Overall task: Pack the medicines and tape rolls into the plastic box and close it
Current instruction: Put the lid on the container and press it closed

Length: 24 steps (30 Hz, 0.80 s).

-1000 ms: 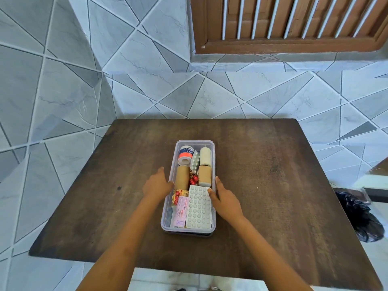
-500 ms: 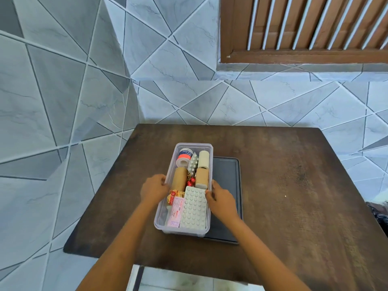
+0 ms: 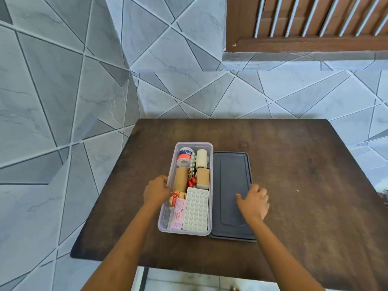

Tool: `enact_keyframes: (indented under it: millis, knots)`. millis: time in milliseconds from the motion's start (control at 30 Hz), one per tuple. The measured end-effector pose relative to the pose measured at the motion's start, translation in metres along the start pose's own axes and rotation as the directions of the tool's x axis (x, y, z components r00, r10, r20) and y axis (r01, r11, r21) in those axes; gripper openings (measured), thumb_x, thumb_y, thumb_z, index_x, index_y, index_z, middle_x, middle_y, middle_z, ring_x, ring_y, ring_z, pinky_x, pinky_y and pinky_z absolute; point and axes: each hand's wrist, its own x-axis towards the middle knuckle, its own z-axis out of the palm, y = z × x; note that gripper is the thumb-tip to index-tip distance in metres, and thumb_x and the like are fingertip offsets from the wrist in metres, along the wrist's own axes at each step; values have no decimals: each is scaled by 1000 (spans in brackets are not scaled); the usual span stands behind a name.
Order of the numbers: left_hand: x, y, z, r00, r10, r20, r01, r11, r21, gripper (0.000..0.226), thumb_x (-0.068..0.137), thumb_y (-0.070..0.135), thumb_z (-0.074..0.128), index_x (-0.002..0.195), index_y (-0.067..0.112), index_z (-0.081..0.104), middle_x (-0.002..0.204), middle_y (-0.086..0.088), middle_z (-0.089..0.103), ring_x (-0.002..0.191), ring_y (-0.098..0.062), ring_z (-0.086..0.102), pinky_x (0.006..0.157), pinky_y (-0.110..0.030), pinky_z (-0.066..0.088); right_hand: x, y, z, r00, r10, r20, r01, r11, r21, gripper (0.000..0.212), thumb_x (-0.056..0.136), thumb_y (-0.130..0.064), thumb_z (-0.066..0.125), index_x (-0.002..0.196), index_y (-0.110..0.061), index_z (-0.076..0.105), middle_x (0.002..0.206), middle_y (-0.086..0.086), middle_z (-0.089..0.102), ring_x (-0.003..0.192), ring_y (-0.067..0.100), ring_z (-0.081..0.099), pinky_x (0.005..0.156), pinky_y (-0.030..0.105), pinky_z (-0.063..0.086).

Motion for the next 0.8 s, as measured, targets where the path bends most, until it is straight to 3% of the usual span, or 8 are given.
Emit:
enact_keyframes:
  millis: [100,233,333,433,500,567,667,800]
  knots:
    - [3,11,6,999,34,26,-34,999,-3,25,84,13,58,110,13,61,104,-6,67,88,-21,63,81,-35,58,9,12,-8,981,188,45,-190,980,51,66,79,-35,69,123,0,35,130,24,41,121,40,42,96,48,41]
    - [2,22,13,997,58,48,-58,998,2,25,85,14,58,110,14,60,105,-6,67,90,-22,64,83,-37,58,23,24,-16,949,278,148,-300,942,151,76,73,-35,75,126,2,34,133,25,43,122,42,44,98,53,43]
    - [2,26,16,996,77,54,-77,997,3,27,84,13,58,111,13,61,104,-5,66,89,-20,62,83,-36,57,30,35,-27,937,290,197,-334,908,252,75,69,-32,78,123,1,38,129,22,50,116,40,51,93,49,48]
    - [-1,35,21,993,95,68,-94,995,-15,25,84,12,58,109,11,60,94,-2,62,84,-18,59,79,-34,55,34,38,-43,970,213,120,-243,887,392,51,78,-23,72,112,2,43,117,23,56,102,37,57,75,37,45]
    - [-6,46,27,990,119,78,-117,993,-28,21,84,11,58,105,10,61,88,0,59,80,-18,59,78,-33,54,35,36,-58,985,164,57,-171,861,478,29,82,-17,65,96,-4,43,95,19,59,75,29,56,60,31,40]
    - [-10,58,33,985,140,99,-137,990,-39,13,84,12,58,97,12,59,86,-1,60,80,-20,61,77,-34,55,36,32,-73,993,113,-27,-84,861,502,21,83,-12,62,84,-8,41,72,5,52,57,17,45,50,30,35]
    - [-20,78,46,976,167,139,-160,985,-61,9,84,12,59,91,17,54,88,-2,60,87,-22,64,81,-37,57,31,25,-97,990,24,-136,38,898,438,13,82,-10,60,83,-8,47,67,2,50,62,22,49,51,30,35]
    - [-32,94,61,973,179,145,-167,982,-90,20,85,11,57,104,11,61,92,-3,63,89,-21,64,82,-36,56,18,24,-119,971,-9,-238,100,923,371,8,82,-8,58,88,-9,52,79,6,57,71,26,54,58,30,40]
